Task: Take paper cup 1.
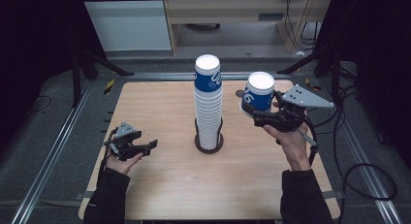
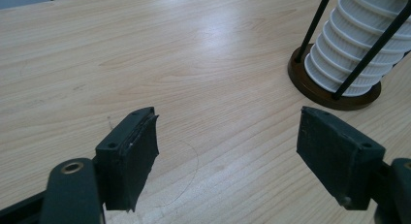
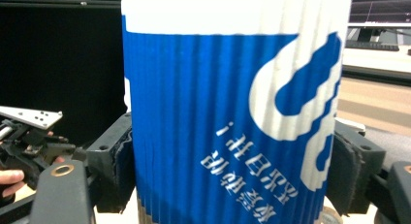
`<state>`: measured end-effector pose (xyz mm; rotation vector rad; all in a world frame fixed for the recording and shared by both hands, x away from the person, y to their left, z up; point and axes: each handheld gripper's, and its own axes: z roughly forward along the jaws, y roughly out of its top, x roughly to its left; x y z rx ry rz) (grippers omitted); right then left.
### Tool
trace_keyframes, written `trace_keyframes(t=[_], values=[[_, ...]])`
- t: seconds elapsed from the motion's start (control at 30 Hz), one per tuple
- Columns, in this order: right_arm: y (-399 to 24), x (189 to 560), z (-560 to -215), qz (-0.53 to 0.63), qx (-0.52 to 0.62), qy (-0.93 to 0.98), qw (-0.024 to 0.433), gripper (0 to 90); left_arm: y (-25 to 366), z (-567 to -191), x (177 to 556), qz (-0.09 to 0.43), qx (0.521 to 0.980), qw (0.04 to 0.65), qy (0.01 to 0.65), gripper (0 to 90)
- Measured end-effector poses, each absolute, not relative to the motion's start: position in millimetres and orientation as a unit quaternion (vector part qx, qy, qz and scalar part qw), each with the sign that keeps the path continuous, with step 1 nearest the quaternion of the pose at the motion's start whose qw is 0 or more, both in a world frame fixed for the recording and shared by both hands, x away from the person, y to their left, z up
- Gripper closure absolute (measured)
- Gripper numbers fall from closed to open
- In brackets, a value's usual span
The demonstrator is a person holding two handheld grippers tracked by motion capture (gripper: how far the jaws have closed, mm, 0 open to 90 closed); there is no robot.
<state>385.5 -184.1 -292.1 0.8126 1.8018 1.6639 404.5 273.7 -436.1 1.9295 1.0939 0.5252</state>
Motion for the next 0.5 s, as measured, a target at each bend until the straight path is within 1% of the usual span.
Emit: trace_keyframes(t=[0.2, 0.5], values=[[-194, 383, -312, 0.616, 0.311, 0.675, 0.264, 20.9, 272, -436, 404, 0.210, 0.772, 0.417, 0.432, 22.0], [-202, 381, -331, 0.608, 0.320, 0.682, 0.253, 20.9, 268, -434, 402, 0.208, 0.774, 0.420, 0.426, 21.9]])
